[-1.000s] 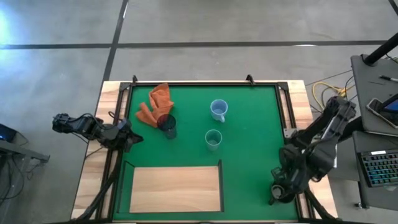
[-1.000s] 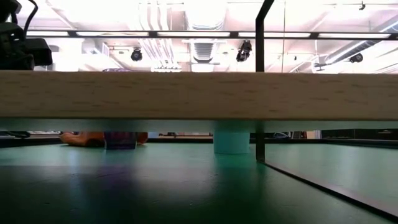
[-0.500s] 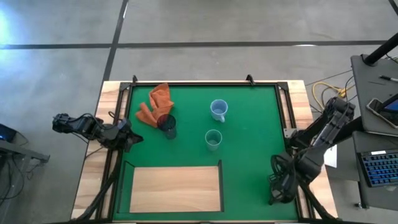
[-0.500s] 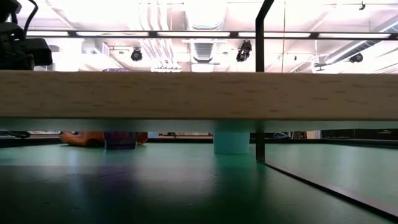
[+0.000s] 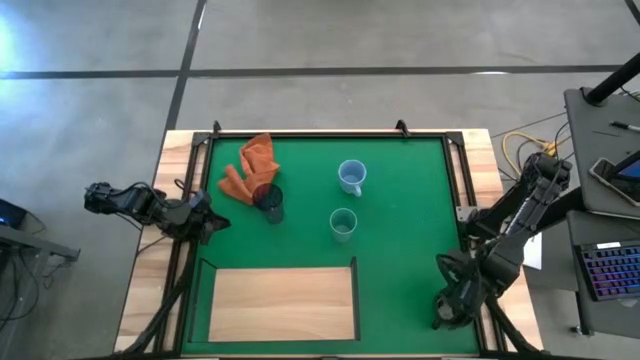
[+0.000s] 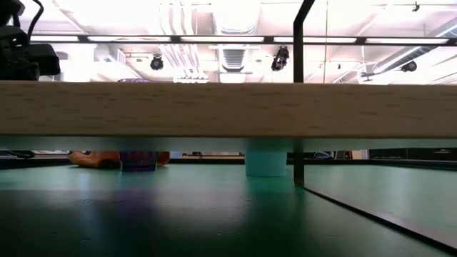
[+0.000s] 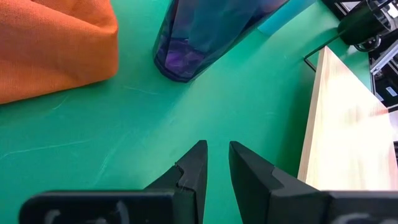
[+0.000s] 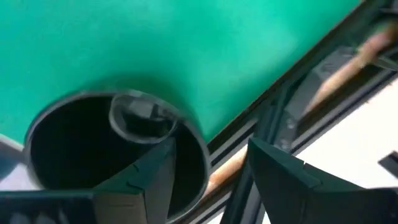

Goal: Stack small to large cups/mugs on shelf
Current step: Put the black mug on the shelf

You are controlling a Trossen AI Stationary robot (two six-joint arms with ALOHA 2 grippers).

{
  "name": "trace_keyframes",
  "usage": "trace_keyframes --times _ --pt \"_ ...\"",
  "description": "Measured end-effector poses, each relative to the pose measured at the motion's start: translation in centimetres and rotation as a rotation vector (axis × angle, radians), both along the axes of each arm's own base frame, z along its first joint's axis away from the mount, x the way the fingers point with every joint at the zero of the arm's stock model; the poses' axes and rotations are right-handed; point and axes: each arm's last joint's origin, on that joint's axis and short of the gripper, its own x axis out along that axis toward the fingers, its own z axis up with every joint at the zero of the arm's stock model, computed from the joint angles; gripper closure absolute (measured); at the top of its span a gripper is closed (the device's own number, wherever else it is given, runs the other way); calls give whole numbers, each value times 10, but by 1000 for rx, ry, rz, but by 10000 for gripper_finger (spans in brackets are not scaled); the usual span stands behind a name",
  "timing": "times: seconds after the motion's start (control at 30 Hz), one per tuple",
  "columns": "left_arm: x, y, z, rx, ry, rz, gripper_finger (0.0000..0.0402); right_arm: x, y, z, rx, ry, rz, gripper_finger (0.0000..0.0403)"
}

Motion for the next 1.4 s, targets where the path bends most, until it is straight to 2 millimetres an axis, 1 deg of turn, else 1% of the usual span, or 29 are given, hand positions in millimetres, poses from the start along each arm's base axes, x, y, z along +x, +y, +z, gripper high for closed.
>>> trace_keyframes --times 0.1,0.23,0.3,0.5,0.6,0.67,0.73,0.93,1.0,1.1,1.2,1.3,1.4 --pt "0 0 0 0 0 0 350 -4 7 -1 35 -22 34 209" --pt "0 0 0 0 0 0 350 -11 12 -2 35 -21 56 209" --pt "0 0 0 0 0 0 350 -13 15 -7 40 -22 53 209" --pt "0 0 0 0 0 0 350 -12 21 -31 38 -19 41 209" --pt "0 0 0 0 0 0 350 -12 20 -36 15 -7 37 218" --pt "0 0 0 0 0 0 350 -11 21 -36 18 -8 38 233" --pt "0 0 0 0 0 0 350 -10 20 -36 20 -10 41 258" --pt "0 0 0 0 0 -1 350 -8 18 -38 15 -10 93 374" --pt "0 0 0 0 0 0 350 -5 18 -37 32 -21 126 381" --pt "0 0 0 0 0 0 350 5 14 -35 44 -35 170 385" --pt "0 0 0 0 0 0 350 25 8 -25 58 -88 238 387" --pt "0 0 0 0 0 0 350 50 -3 -3 68 -158 307 387" --pt "0 0 0 0 0 0 350 72 -18 21 31 -186 366 388"
